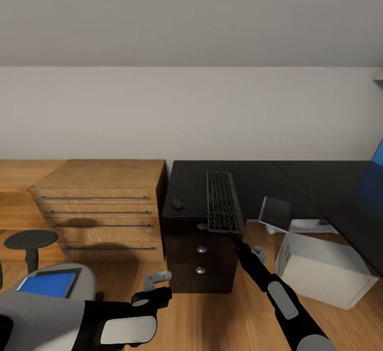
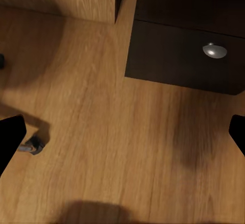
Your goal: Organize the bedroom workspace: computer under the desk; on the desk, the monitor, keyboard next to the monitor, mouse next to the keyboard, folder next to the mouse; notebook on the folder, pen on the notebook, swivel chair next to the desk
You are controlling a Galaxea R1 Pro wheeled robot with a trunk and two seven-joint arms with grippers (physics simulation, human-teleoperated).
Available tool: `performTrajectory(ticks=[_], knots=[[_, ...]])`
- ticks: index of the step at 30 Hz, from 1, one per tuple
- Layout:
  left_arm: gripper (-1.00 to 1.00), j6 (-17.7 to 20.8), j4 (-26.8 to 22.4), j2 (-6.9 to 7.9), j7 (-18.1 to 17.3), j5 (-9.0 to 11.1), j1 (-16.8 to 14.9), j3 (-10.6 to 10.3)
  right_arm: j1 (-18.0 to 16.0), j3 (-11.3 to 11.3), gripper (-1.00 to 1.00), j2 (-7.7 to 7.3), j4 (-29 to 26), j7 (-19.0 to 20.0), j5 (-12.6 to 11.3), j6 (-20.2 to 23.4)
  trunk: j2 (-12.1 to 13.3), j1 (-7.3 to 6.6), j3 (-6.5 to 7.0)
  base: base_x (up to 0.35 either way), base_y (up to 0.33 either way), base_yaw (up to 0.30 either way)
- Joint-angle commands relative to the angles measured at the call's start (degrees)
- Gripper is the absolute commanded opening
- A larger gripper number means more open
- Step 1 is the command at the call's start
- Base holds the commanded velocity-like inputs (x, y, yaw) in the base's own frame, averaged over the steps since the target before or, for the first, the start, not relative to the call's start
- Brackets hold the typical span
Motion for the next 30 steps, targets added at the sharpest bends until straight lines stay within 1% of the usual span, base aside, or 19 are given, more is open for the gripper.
performTrajectory(ticks=[1, 8, 15, 19, 24, 30], knots=[[1.0, -0.3, -0.1, 0.01, 0.1, 0.3, -0.1, -0.1, -0.1, -0.3, 1.0, 0.06, 0.0, 0.1, -0.5, 0.6, 0.0, 0.02, -0.06, 0.223, 0.001, 0.0], [1.0, -0.4, 0.0, 0.08, 0.1, 0.3, -0.1, -0.1, -0.1, -0.3, 1.0, 0.06, 0.0, 0.2, -0.5, 0.6, 0.0, 0.02, -0.06, 0.079, 0.004, 0.0], [1.0, -0.4, 0.0, 0.13, 0.2, 0.3, -0.1, -0.2, -0.1, -0.3, 1.0, -0.01, 0.0, 0.2, -0.5, 0.6, 0.0, 0.02, -0.06, 0.154, 0.057, 0.0], [1.0, -0.5, 0.0, 0.18, 0.2, 0.3, -0.1, -0.2, -0.1, -0.3, 1.0, -0.02, 0.0, 0.2, -0.5, 0.6, 0.0, 0.02, -0.06, 0.026, 0.027, 0.0], [1.0, -0.5, 0.0, 0.12, 0.2, 0.3, -0.1, -0.2, -0.1, -0.3, 1.0, -0.03, 0.0, 0.2, -0.5, 0.6, 0.0, 0.02, -0.06, 0.003, 0.156, 0.0], [1.0, -0.4, 0.0, 0.1, 0.2, 0.3, -0.1, -0.4, -0.1, -0.3, 1.0, -0.03, 0.0, 0.2, -0.5, 0.6, 0.0, 0.02, -0.06, 0.0, 0.024, 0.0]])
